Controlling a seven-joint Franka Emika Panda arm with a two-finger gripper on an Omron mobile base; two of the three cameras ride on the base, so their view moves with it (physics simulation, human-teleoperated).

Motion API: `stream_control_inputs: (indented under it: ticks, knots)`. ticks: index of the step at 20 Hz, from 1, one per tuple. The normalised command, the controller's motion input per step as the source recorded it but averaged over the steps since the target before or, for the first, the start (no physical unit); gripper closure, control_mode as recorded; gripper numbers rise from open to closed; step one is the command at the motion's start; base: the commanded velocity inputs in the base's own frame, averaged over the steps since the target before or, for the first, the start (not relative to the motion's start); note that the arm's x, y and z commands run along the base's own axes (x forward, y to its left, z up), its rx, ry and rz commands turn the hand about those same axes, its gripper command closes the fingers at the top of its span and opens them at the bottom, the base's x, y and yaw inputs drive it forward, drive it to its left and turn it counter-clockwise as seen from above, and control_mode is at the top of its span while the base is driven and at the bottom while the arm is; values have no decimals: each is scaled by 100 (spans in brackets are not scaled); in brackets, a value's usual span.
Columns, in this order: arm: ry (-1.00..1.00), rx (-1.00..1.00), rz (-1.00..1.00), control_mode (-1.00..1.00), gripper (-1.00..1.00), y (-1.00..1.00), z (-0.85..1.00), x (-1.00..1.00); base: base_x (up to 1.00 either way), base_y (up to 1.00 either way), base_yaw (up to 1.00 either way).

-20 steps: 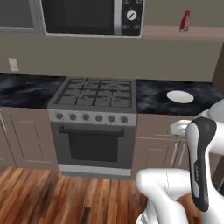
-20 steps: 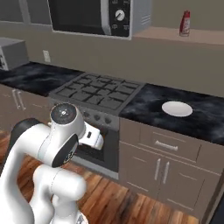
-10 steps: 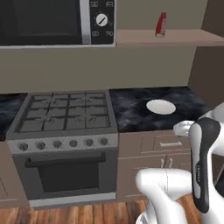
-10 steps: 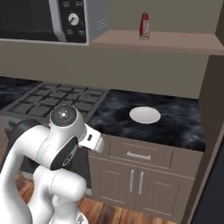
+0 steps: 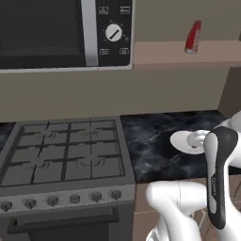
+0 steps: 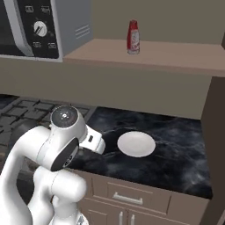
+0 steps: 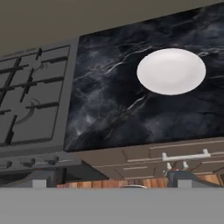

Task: Move the hot dog bun to the plate on the dining table and place the condiment next to that plate. Then navigate to the fridge and take the sausage and place it on the plate as well.

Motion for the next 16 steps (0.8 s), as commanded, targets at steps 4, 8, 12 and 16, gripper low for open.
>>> stream_control_inputs:
  ticks: [4, 8, 12, 16]
  knots:
    - [0, 0, 0, 100, -100, 0, 0, 0, 69, 0, 0]
    - [0, 0, 0, 100, -100, 0, 0, 0, 21, 0, -1]
    - [1, 0, 0, -100, -100, 0, 1, 7, 4, 0, 0]
    - [-10, 0, -13, -100, -100, -5, 49, 22, 0, 0, 0]
